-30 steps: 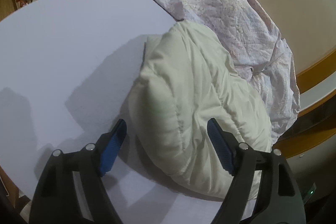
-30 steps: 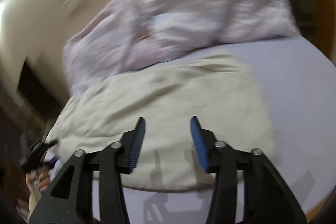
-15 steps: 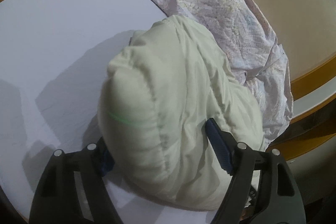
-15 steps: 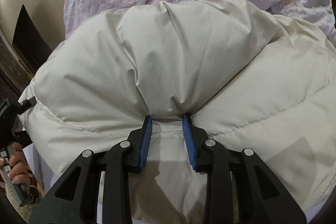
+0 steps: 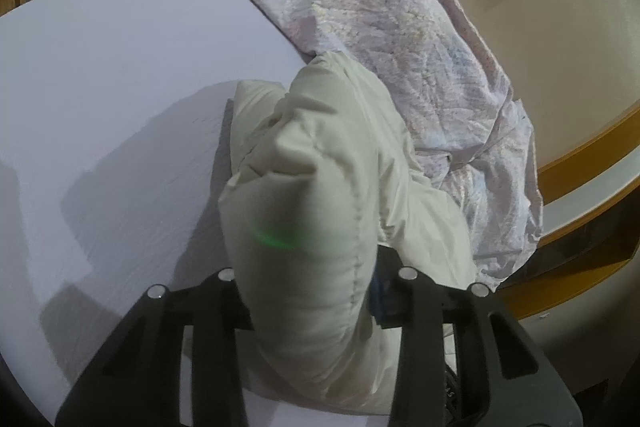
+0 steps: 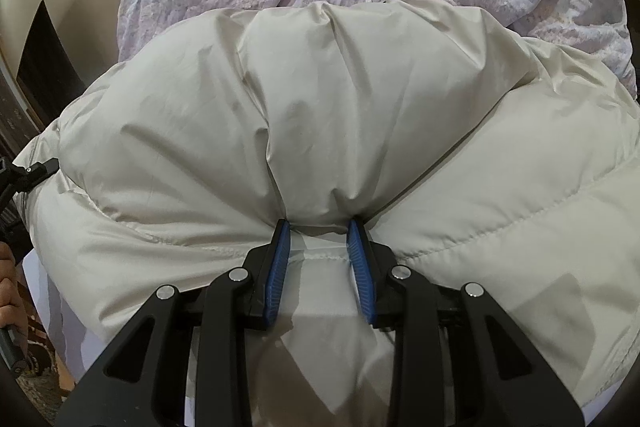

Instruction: Fold large clothes

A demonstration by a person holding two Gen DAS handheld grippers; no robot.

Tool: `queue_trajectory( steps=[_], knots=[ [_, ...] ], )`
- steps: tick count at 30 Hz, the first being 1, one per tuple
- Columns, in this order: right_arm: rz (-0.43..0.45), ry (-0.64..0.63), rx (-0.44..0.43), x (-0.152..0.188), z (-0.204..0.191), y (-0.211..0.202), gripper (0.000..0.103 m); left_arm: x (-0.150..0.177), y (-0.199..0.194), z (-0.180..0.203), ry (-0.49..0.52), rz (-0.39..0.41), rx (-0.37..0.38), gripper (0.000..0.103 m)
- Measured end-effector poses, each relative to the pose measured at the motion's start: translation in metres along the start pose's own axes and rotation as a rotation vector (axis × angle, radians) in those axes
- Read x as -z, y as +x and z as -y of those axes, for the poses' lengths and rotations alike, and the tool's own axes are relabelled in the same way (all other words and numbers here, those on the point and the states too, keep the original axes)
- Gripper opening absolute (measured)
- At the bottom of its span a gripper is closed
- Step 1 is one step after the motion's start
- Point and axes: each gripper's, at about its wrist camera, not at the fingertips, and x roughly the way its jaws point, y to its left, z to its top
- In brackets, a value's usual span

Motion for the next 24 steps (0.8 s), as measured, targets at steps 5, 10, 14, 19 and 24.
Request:
queue_trajectory(
  steps=[5, 10, 14, 19, 24],
  knots=[
    [0.010, -0.012, 0.013, 0.001, -0.002, 0.000, 0.033, 0.001, 0.004, -0.005, -0.023, -0.004, -0.006, 0.041],
    [0.013, -0.014, 0.014, 0.002, -0.003, -0.001, 0.033, 0.000, -0.005, 0.018, 0.056, 0.020, 0.010, 0.030],
    [0.017, -0.016, 0.016, 0.002, -0.003, -0.001, 0.033, 0.002, -0.017, 0.045, 0.132, 0.051, 0.048, 0.028],
    [0.020, -0.018, 0.016, 0.003, -0.003, -0.001, 0.033, 0.009, -0.029, 0.084, 0.236, 0.082, 0.103, 0.027],
    [0.021, -0.018, 0.012, 0.003, -0.003, -0.001, 0.033, 0.020, -0.035, 0.125, 0.341, 0.095, 0.156, 0.027]
  ],
)
